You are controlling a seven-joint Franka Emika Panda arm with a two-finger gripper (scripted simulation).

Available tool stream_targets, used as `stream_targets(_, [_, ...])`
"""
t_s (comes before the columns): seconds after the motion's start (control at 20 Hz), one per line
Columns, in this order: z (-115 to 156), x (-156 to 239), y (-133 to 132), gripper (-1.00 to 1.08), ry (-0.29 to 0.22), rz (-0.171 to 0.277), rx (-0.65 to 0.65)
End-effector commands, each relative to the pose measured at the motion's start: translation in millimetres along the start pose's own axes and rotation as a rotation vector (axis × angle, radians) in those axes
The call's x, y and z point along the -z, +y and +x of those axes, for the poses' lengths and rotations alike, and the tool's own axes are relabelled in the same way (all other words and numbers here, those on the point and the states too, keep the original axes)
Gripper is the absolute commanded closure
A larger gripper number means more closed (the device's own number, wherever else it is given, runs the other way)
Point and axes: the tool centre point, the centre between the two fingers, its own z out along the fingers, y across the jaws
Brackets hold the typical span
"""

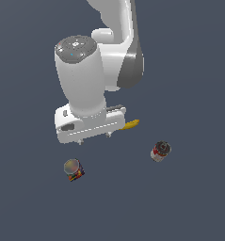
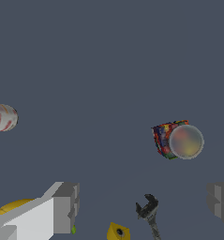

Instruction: Pick up a designated object from a clutter of objects.

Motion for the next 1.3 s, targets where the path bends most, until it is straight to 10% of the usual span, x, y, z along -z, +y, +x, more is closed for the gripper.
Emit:
stream_targets(0.0, [4.7, -17.7, 18.6, -0.92, -0.002, 0.002, 0.039])
stream_targets(0.65, [9.4, -104.4, 98.9, -0.92, -0.014, 0.007, 0.211])
stream_targets(1.25, [5.7, -129.8, 119.5, -0.92, -0.019, 0.009, 0.256])
